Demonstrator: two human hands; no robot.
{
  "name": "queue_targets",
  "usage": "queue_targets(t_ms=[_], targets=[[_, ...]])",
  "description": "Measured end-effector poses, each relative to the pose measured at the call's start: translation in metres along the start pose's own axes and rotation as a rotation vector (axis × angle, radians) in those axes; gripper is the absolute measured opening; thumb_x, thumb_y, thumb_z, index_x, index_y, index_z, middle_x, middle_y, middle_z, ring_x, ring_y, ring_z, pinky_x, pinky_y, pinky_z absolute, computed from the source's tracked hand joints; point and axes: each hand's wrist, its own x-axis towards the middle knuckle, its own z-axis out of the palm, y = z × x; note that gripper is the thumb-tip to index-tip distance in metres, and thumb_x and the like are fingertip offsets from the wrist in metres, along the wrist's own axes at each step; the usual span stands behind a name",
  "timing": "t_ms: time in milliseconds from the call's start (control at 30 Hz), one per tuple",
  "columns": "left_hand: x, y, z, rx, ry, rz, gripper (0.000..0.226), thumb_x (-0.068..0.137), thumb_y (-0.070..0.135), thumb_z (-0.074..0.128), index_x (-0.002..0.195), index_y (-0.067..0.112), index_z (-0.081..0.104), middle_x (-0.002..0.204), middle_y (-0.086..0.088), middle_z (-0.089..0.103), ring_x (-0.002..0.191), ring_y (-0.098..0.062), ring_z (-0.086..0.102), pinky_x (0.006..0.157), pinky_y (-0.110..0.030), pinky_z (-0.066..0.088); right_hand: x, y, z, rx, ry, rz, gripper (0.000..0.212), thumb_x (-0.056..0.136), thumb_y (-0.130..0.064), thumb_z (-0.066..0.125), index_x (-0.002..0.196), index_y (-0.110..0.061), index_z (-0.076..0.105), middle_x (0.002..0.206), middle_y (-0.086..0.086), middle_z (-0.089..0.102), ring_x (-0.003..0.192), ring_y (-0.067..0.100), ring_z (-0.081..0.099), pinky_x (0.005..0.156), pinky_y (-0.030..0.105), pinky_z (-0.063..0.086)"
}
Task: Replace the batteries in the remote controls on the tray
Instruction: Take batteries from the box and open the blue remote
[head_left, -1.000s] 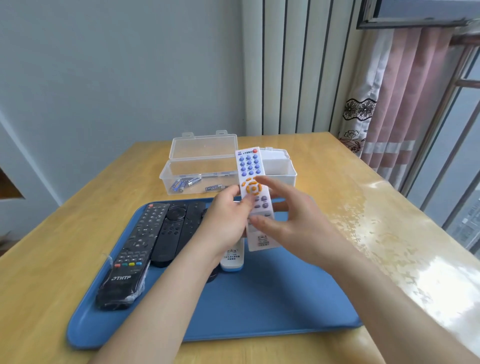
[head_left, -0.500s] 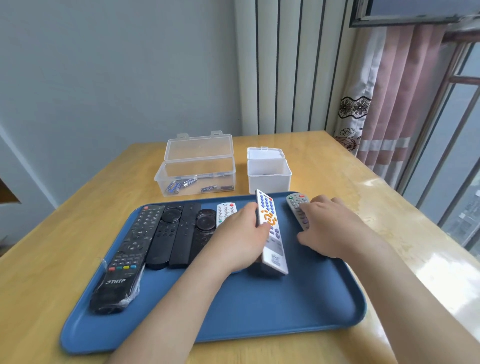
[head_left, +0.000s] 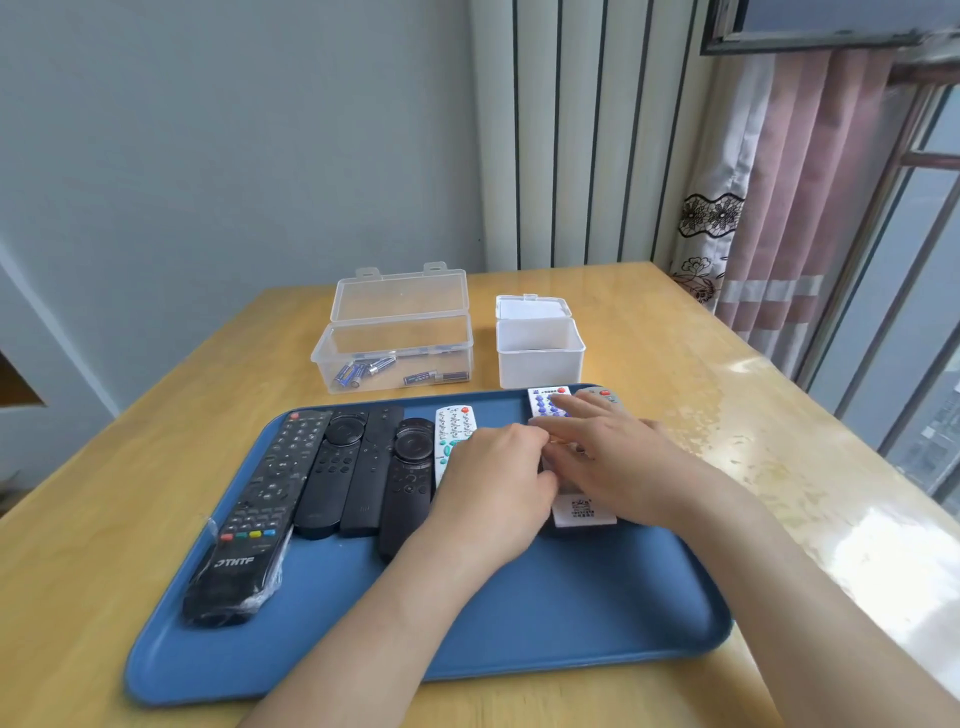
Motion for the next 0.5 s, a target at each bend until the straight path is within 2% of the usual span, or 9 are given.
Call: queue_targets(t_ms=[100, 167, 267, 400, 500], targets=[[0.000, -0.007, -0.012, 0.094, 0.025, -0.013, 0.028, 0.089, 0.042, 0.056, 0.114, 0.034, 0.064, 0.109, 0.007, 0.066, 0.110, -0.020, 0.053, 0.083, -0.032, 0.046, 0.000, 0.001, 0.003, -0.040, -0.005, -0.010, 0.029, 0.101, -0.043, 0.034, 0.120, -0.041, 0.056, 0.119, -0.013, 0.047, 0.129, 0.005, 0.033, 0.095, 0.039, 0.025], [0.001, -0.017, -0.017, 0.214, 0.015, -0.046, 0.035, 0.091, 0.045, 0.055, 0.123, 0.033, 0.057, 0.119, 0.005, 0.058, 0.118, -0.019, 0.046, 0.088, -0.032, 0.043, 0.000, 0.000, 0.003, -0.073, 0.024, 0.003, 0.027, 0.098, -0.040, 0.040, 0.118, -0.038, 0.057, 0.114, -0.014, 0.048, 0.123, 0.004, 0.038, 0.098, 0.039, 0.025], [0.002, -0.028, -0.020, 0.338, -0.044, -0.143, 0.048, 0.091, 0.054, 0.051, 0.128, 0.024, 0.049, 0.124, -0.003, 0.048, 0.118, -0.023, 0.043, 0.081, -0.033, 0.040, 0.000, -0.001, 0.001, -0.096, 0.030, 0.034, 0.027, 0.094, -0.031, 0.043, 0.116, -0.032, 0.059, 0.122, -0.014, 0.054, 0.120, 0.008, 0.046, 0.095, 0.037, 0.026], [0.001, -0.027, -0.017, 0.431, -0.147, -0.211, 0.067, 0.087, 0.062, 0.050, 0.137, 0.019, 0.035, 0.126, -0.009, 0.044, 0.117, -0.028, 0.047, 0.075, -0.033, 0.037, 0.000, -0.003, -0.001, -0.100, 0.020, 0.074, 0.032, 0.093, -0.028, 0.044, 0.121, -0.031, 0.058, 0.132, -0.013, 0.054, 0.119, 0.012, 0.049, 0.084, 0.034, 0.025], [0.000, -0.021, -0.020, 0.497, -0.141, -0.220, 0.056, 0.088, 0.053, 0.055, 0.128, 0.016, 0.041, 0.119, -0.010, 0.049, 0.108, -0.029, 0.054, 0.068, -0.032, 0.035, -0.001, -0.004, 0.002, -0.114, 0.076, 0.058, 0.034, 0.094, -0.026, 0.042, 0.123, -0.031, 0.058, 0.131, -0.012, 0.055, 0.120, 0.013, 0.049, 0.085, 0.034, 0.027]])
